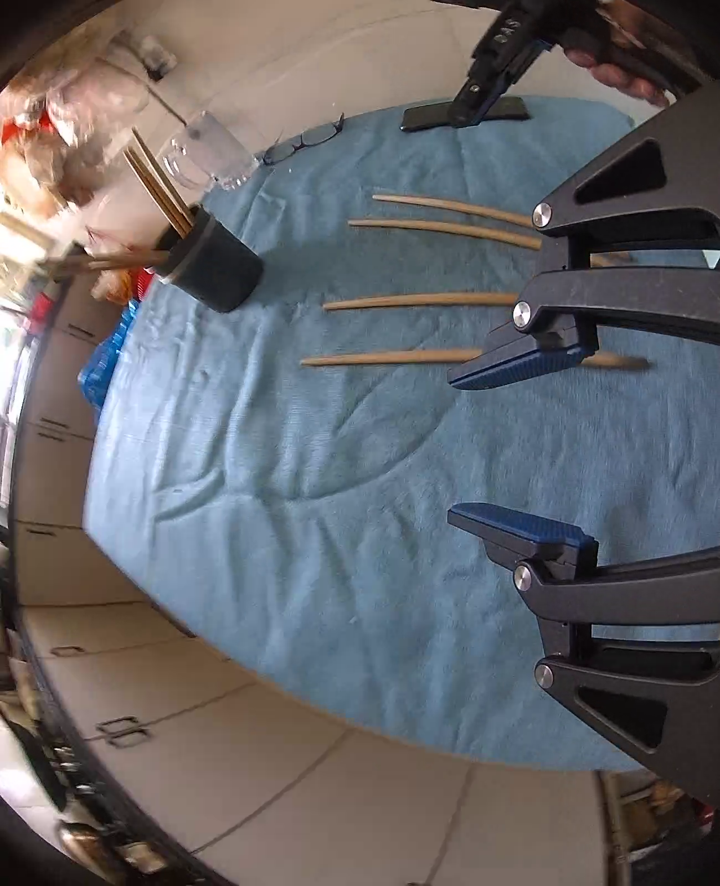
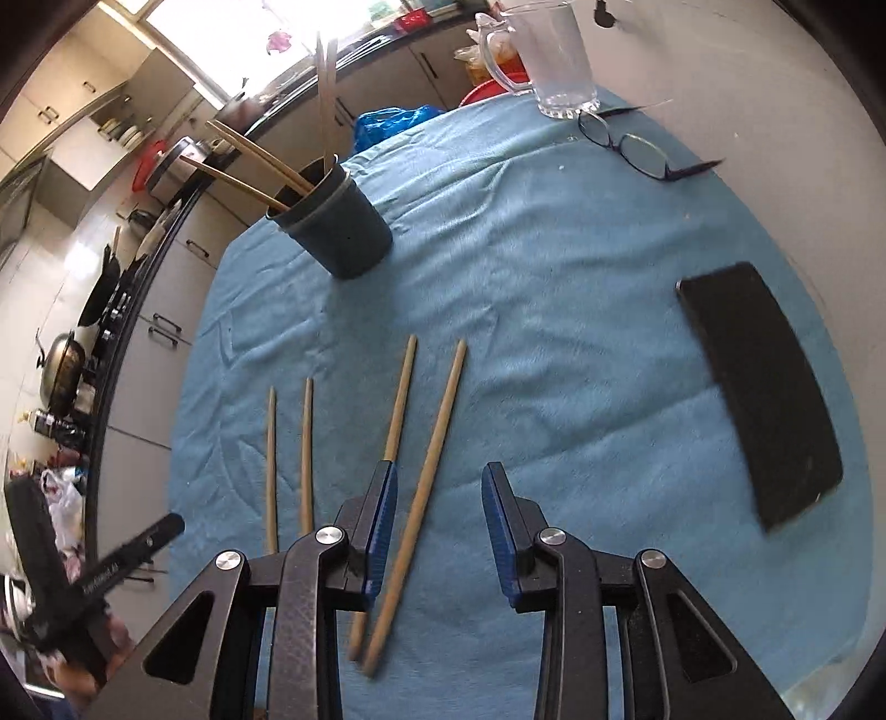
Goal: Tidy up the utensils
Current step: 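Move both open tools back over the remaining chopsticks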
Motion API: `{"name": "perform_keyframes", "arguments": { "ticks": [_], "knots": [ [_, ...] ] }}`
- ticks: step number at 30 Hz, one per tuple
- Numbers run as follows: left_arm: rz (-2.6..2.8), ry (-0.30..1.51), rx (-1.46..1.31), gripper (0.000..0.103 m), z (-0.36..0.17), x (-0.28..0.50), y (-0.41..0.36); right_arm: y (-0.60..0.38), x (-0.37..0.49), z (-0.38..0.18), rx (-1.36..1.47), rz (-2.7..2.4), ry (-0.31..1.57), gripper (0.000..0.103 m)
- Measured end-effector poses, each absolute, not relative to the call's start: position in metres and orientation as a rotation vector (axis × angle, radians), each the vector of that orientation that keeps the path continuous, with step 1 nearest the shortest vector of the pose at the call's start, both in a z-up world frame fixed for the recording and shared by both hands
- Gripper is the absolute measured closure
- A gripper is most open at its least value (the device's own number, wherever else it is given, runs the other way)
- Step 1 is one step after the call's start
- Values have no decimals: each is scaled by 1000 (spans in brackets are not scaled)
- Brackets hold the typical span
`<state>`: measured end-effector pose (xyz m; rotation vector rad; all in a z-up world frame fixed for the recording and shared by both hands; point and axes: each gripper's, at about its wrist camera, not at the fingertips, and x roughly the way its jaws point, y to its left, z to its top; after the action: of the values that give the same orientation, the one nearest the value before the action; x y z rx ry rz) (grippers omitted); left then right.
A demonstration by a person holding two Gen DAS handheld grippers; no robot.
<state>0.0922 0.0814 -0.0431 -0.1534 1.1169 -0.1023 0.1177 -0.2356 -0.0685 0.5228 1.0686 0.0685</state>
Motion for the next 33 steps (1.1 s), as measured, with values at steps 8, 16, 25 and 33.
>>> {"name": "perform_keyframes", "arguments": {
  "ticks": [8,16,25,33],
  "knots": [
    [-113,1064,-181,42,-35,77,118,-195,100,-69,557,72,1100,69],
    [-29,1057,-198,42,-23,54,109,-206,110,-59,509,104,1096,69],
    [4,1174,-195,42,-32,23,68,-232,111,-91,548,184,1184,69],
    [-55,1143,-180,42,-20,33,76,-238,114,-89,613,164,1170,69]
  ]
}}
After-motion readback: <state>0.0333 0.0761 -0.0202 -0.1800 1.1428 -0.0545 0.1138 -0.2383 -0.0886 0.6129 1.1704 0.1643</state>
